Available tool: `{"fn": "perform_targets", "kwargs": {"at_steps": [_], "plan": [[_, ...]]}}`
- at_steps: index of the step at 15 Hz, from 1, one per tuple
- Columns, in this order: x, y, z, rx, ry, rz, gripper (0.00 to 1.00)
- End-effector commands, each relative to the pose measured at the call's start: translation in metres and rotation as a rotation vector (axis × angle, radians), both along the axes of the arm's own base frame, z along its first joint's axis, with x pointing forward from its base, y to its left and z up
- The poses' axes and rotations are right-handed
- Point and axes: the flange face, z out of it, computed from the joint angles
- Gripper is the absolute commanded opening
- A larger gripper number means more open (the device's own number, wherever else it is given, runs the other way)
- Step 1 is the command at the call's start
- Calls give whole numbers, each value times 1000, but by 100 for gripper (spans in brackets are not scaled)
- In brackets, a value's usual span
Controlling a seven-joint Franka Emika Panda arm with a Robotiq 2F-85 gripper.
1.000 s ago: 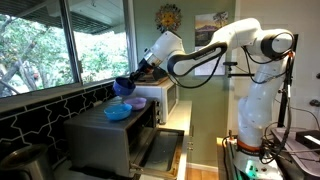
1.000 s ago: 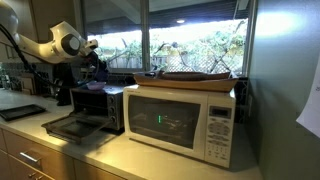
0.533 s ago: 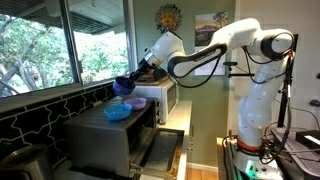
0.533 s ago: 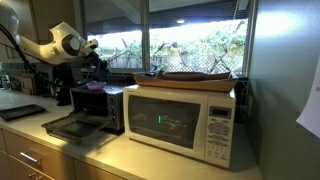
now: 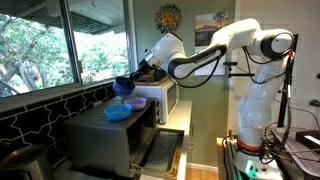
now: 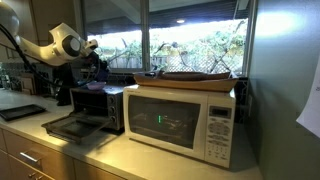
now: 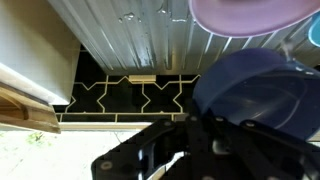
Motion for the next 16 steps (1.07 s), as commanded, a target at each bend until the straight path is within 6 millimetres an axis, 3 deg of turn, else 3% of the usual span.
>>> {"fn": "perform_targets", "kwargs": {"at_steps": [1, 16], "plan": [[-6, -2, 0, -5, -33, 2, 1], [-9, -14, 6, -10, -46, -6, 1]]}}
